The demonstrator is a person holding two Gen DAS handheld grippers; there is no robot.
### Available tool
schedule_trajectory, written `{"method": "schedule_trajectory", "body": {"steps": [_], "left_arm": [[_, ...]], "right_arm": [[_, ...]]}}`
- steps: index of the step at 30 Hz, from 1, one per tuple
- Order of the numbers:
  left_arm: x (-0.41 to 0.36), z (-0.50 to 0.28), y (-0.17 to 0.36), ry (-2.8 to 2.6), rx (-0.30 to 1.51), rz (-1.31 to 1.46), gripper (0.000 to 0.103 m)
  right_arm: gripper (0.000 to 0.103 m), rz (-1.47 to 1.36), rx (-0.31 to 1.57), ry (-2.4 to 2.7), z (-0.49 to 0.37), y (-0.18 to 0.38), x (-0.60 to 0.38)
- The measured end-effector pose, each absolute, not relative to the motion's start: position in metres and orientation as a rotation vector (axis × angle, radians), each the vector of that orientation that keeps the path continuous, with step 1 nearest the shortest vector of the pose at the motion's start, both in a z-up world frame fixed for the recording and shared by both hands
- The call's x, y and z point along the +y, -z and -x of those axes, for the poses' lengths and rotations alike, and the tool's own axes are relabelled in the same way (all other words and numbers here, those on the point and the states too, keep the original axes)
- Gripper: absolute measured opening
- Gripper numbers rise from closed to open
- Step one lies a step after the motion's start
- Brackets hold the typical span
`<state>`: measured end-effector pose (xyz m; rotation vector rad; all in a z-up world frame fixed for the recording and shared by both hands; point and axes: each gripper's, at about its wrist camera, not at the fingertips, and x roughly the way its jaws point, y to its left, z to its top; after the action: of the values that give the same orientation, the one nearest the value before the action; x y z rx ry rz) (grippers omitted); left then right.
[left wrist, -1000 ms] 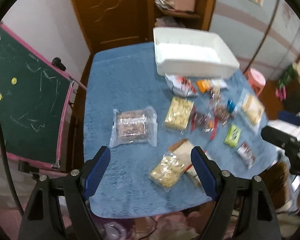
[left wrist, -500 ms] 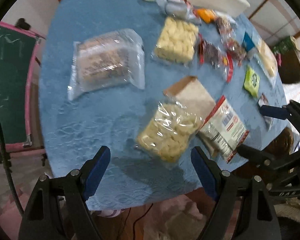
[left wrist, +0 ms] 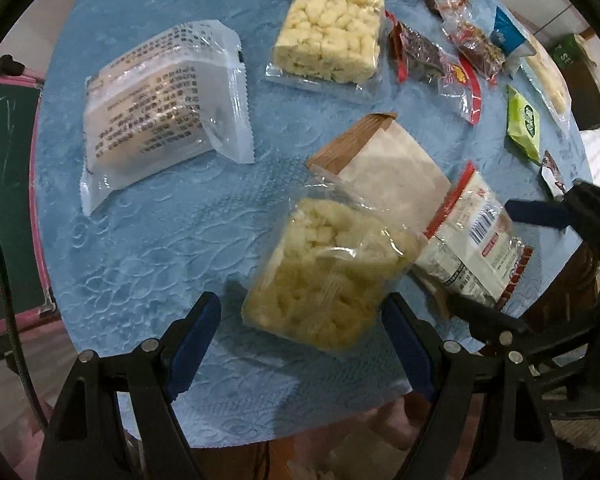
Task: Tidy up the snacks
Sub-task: 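Grasp the clear corn-snack bag with the left tool while the right grasps the UPO packet, then carry both packets over the white tray and release them inside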
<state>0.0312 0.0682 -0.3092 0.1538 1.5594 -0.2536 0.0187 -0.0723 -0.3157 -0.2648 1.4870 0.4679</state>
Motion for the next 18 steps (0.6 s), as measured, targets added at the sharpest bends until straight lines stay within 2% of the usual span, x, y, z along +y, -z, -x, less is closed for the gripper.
{"method": "schedule_trajectory", "body": {"steps": [3,4,5,7,12,18], "left_arm": [[0.068,-0.035,0.313,0.259,1.561,-0.146,0.081],[0.069,-0.036,0.314,0.273,1.563,-0.137,0.07],[0.069,-0.037,0.315,0.295,1.569,-0.118,0.065],[0.077,-0.043,0.313,0.299,1.574,-0.113,0.064],[0.081,-0.047,0.295,0.322,1.537,-0.14,0.064],[0.089,-0.061,0.245,0.362,1.427,-0.144,0.064]], "right_arm": [[0.061,0.204,1.504,-0.5,-0.02,0.325,-0.072],[0.055,0.19,1.503,-0.506,-0.02,0.327,-0.072],[0.052,0.185,1.505,-0.502,-0.021,0.327,-0.072],[0.047,0.168,1.508,-0.494,-0.022,0.328,-0.074],[0.047,0.16,1.474,-0.466,-0.028,0.32,-0.075],[0.047,0.15,1.392,-0.431,-0.027,0.273,-0.081]]}}
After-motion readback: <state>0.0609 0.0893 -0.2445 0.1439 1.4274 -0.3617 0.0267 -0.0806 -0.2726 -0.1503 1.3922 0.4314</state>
